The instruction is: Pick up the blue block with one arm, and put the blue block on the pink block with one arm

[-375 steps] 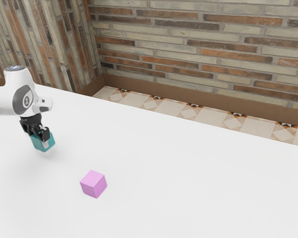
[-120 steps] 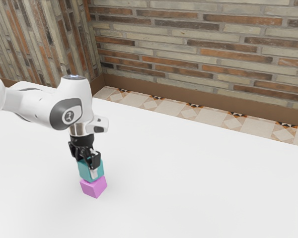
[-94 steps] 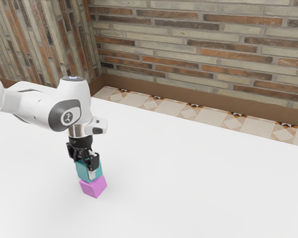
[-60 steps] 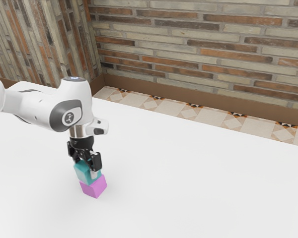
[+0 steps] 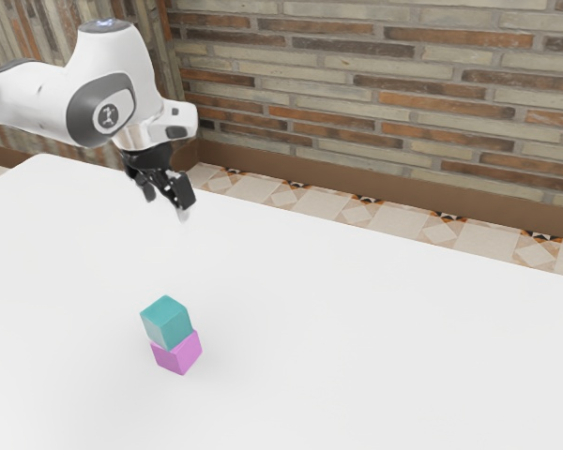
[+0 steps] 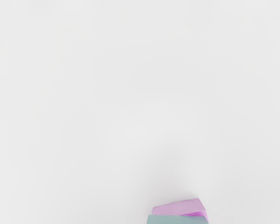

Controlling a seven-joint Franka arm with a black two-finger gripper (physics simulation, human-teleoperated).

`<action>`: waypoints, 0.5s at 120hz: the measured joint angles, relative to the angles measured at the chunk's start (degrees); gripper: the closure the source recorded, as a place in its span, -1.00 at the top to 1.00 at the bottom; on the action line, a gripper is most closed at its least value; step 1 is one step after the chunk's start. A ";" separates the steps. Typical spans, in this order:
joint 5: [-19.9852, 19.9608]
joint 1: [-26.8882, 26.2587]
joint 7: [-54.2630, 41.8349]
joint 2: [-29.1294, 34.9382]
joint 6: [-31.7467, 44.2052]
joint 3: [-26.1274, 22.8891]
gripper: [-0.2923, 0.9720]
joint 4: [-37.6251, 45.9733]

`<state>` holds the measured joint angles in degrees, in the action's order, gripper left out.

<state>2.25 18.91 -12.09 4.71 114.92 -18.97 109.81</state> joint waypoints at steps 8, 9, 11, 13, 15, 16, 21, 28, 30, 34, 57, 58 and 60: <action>0.42 -3.20 -0.25 -0.32 -2.11 1.62 0.53 -6.71; 0.52 -3.70 -0.24 -0.37 -2.45 1.84 0.53 -7.77; 0.72 -4.60 -0.22 -0.47 -3.12 2.17 0.53 -9.68; 0.91 -5.40 -0.21 -0.55 -3.83 2.41 0.53 -11.41; 1.07 -6.11 -0.19 -0.63 -4.70 2.57 0.53 -13.31; 1.15 -6.44 -0.18 -0.66 -5.17 2.64 0.53 -14.20; 1.46 -7.72 -0.17 -0.82 -7.89 2.92 0.53 -17.95; 1.75 -8.44 -0.14 -0.82 -11.07 3.10 0.53 -21.47; 1.84 -8.48 -0.13 -0.77 -11.88 3.16 0.53 -22.25; 2.14 -8.78 -0.12 -0.74 -13.62 3.76 0.53 -24.25; 2.55 -6.28 -0.12 -0.63 -21.83 11.68 0.54 -32.70; 2.52 -5.95 -0.12 -0.64 -22.13 11.81 0.54 -32.80; 2.45 -5.38 -0.12 -0.65 -22.68 12.03 0.54 -32.96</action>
<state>4.70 13.53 -12.21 4.06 92.23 -6.94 76.85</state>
